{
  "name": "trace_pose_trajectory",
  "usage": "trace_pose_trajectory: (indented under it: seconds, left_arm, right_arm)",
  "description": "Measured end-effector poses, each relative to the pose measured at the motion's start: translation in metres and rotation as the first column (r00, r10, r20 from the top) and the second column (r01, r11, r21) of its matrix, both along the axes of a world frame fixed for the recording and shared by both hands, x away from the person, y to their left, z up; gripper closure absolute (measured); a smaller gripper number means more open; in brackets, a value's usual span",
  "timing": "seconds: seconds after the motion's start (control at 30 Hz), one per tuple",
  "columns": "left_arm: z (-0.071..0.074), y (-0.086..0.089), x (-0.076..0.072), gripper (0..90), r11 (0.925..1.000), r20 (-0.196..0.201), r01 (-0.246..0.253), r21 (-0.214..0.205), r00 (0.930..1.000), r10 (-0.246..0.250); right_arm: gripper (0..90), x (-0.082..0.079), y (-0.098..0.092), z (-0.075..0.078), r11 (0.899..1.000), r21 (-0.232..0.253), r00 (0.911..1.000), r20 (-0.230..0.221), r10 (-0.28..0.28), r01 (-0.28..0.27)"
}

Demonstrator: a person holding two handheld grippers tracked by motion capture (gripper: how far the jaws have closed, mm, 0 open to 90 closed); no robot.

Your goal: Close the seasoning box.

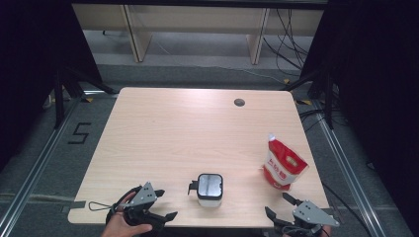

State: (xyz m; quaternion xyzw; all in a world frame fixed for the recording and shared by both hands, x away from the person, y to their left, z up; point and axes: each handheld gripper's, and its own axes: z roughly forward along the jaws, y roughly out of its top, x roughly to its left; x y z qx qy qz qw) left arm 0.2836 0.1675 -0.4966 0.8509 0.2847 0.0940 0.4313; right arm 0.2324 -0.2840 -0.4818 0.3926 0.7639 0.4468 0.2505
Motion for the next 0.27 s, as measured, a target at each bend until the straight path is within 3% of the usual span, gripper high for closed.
trace_pose_trajectory:
  seconds: [0.07,0.13,0.17,0.27]
  left_arm:
    - [-0.0003,-0.0019,-0.0009,15.8,0.9996,-0.01,0.0,-0.028,0.9999,0.0]
    - [-0.0003,-0.0033,-0.0026,15.8,0.9992,-0.036,-0.013,-0.039,0.9993,0.012]
    - [-0.0001,-0.0031,-0.0021,15.8,0.9995,-0.029,-0.006,-0.03,0.9996,0.005]
    - [-0.0011,-0.0038,-0.0021,15.8,0.9992,-0.034,-0.012,-0.037,0.9994,0.011]
  right_arm:
    - [26.1,-0.0011,0.0003,0.0003,1.0,-0.001,0.9999,-0.009,-0.012,0.012]
    - [26.0,-0.0019,0.001,0.0005,1.0,0.015,0.9995,-0.028,-0.016,0.016]
    - [26.0,-0.0033,0.0022,0.0004,0.999,0.028,0.9986,-0.046,-0.028,0.029]
    - [25.9,-0.0003,0.0,-0.0002,1.0,0.012,0.9997,-0.023,-0.007,0.007]
